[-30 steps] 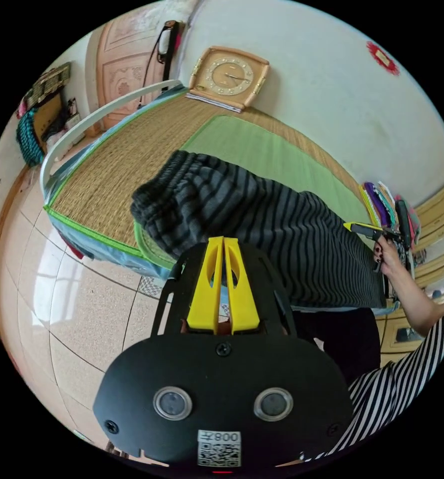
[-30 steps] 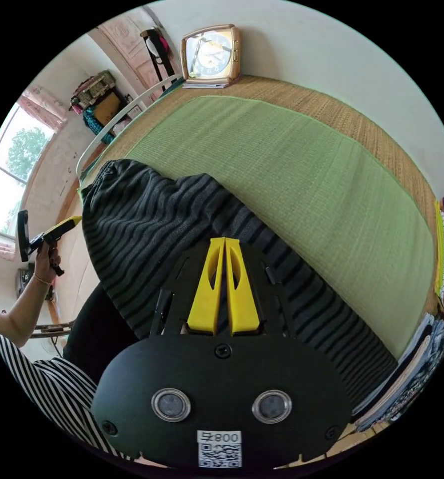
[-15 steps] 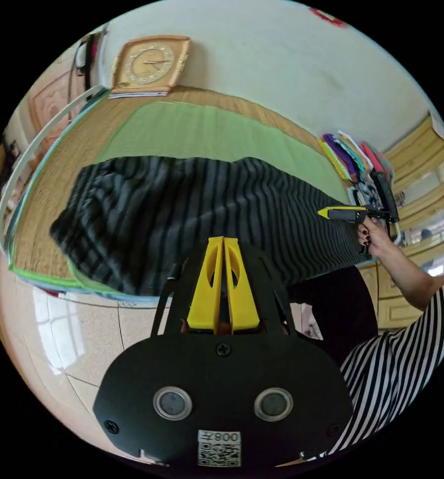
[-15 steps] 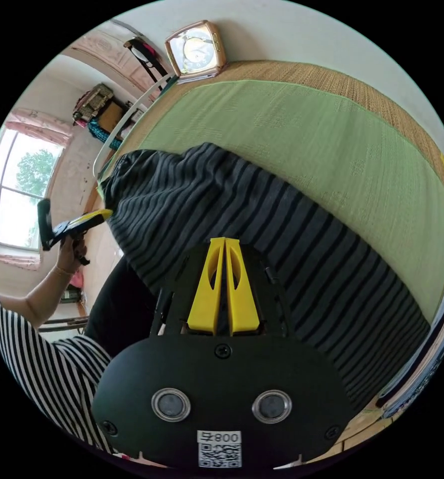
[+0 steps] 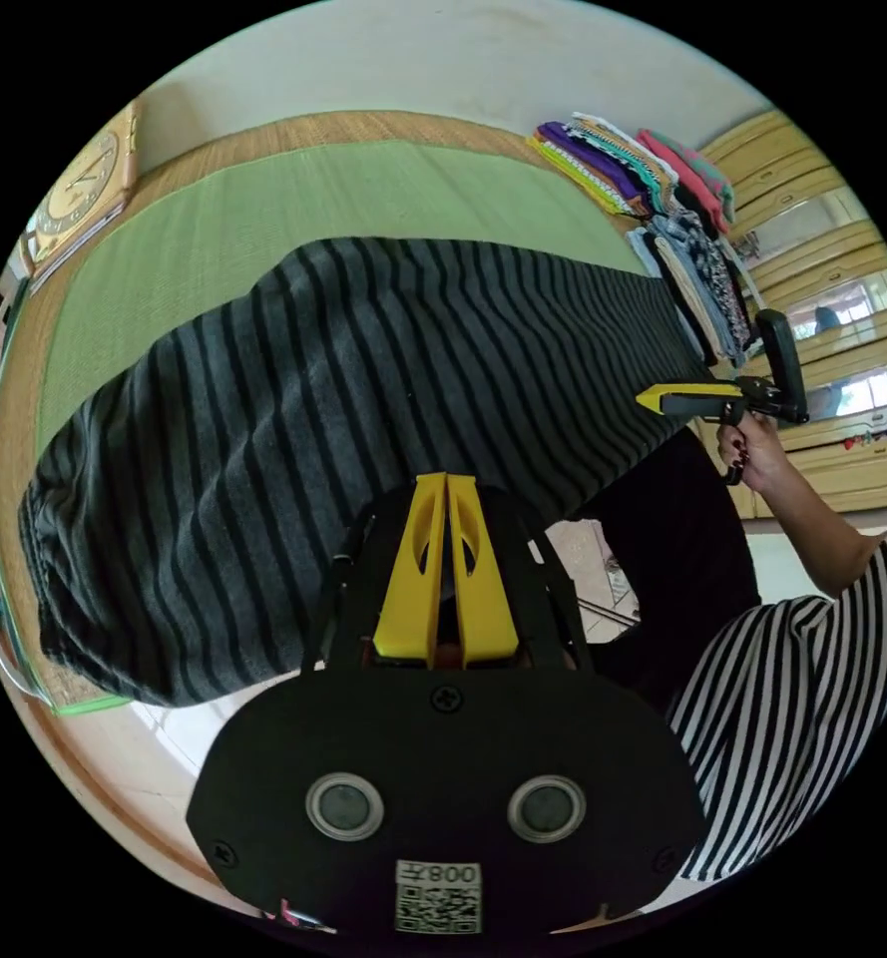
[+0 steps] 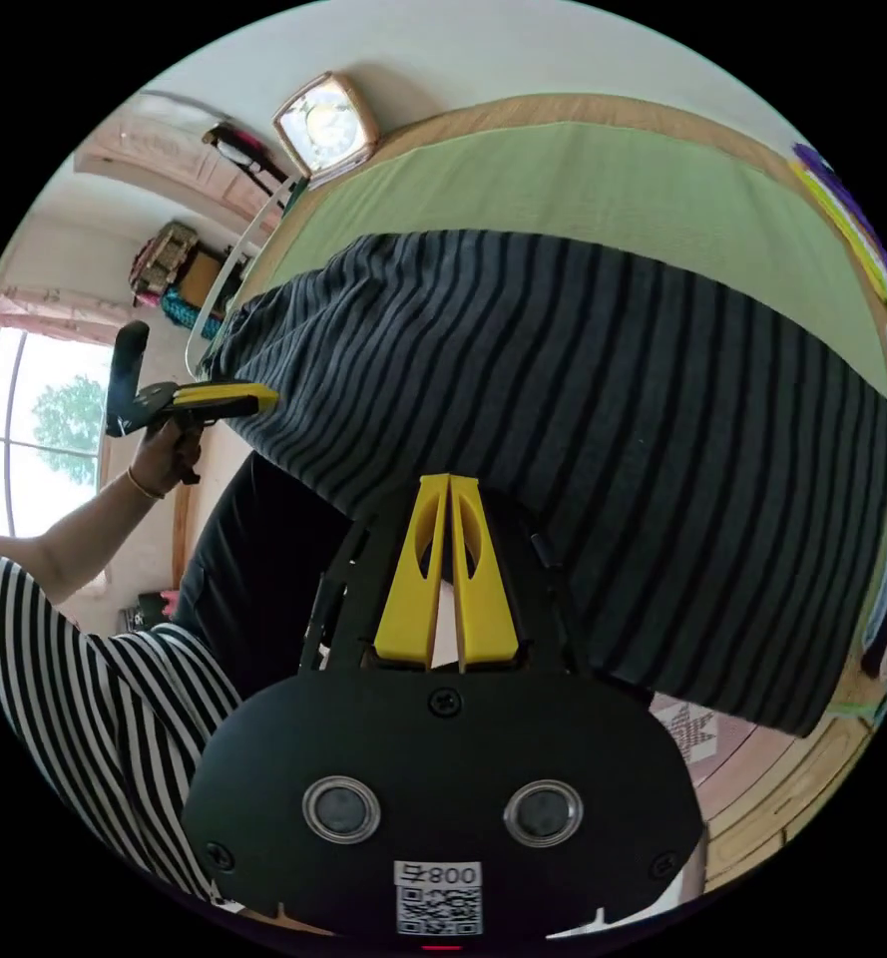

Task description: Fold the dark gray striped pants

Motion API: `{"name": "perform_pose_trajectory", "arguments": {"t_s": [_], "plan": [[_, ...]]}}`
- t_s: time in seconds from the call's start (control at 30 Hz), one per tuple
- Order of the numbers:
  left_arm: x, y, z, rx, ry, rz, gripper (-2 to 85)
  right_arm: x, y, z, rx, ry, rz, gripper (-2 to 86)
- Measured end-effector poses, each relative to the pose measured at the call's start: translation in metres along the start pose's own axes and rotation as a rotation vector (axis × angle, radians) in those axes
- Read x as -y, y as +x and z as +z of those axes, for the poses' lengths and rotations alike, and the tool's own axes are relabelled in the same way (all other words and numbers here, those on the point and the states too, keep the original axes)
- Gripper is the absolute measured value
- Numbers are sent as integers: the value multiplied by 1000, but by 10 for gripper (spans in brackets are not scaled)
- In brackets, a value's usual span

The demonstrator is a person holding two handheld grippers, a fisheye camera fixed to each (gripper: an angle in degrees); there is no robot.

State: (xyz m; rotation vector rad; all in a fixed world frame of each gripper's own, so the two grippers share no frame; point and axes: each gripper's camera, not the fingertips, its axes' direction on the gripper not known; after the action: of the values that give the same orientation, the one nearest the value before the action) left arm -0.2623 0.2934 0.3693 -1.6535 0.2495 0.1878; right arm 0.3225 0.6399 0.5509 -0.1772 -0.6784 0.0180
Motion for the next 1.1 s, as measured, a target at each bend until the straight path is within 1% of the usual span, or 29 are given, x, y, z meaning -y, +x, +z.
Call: {"name": "perform_pose_trajectory", "arguments": {"t_s": [0.07,0.1,0.17,0.2,0.27,0.3,0.37,0.47,0.6,0.67,0.73,0.83,0.9,1.1], "plan": [[37,23,9,-128,13,79,28,-41,43,-45,39,125,142,9],[47,28,12,-165,9,92,36,-54,55,-56,48,162,179,11],[94,56,29,-263,-15,159,63,-109,99,-101,46,305,344,24],[106,64,33,-265,-20,182,66,-123,109,-112,31,337,388,30],[159,103,51,-252,-57,284,77,-175,144,-147,-20,433,536,60],[172,113,55,-250,-64,307,79,-186,152,-154,-30,449,563,69],[225,153,72,-232,-87,401,85,-219,176,-175,-58,463,626,86],[288,202,90,-198,-105,494,90,-245,196,-193,-51,476,636,83],[351,254,111,-160,-130,572,97,-270,211,-213,-39,498,645,80],[384,285,124,-133,-155,621,102,-296,220,-229,-32,554,688,90],[405,305,135,-117,-169,652,106,-314,227,-239,-57,563,721,105],[435,335,154,-97,-202,690,110,-331,244,-246,37,561,705,112],[450,352,164,-80,-219,704,112,-334,252,-247,45,531,710,113],[496,399,196,-60,-281,743,116,-354,275,-257,140,553,745,104]]}}
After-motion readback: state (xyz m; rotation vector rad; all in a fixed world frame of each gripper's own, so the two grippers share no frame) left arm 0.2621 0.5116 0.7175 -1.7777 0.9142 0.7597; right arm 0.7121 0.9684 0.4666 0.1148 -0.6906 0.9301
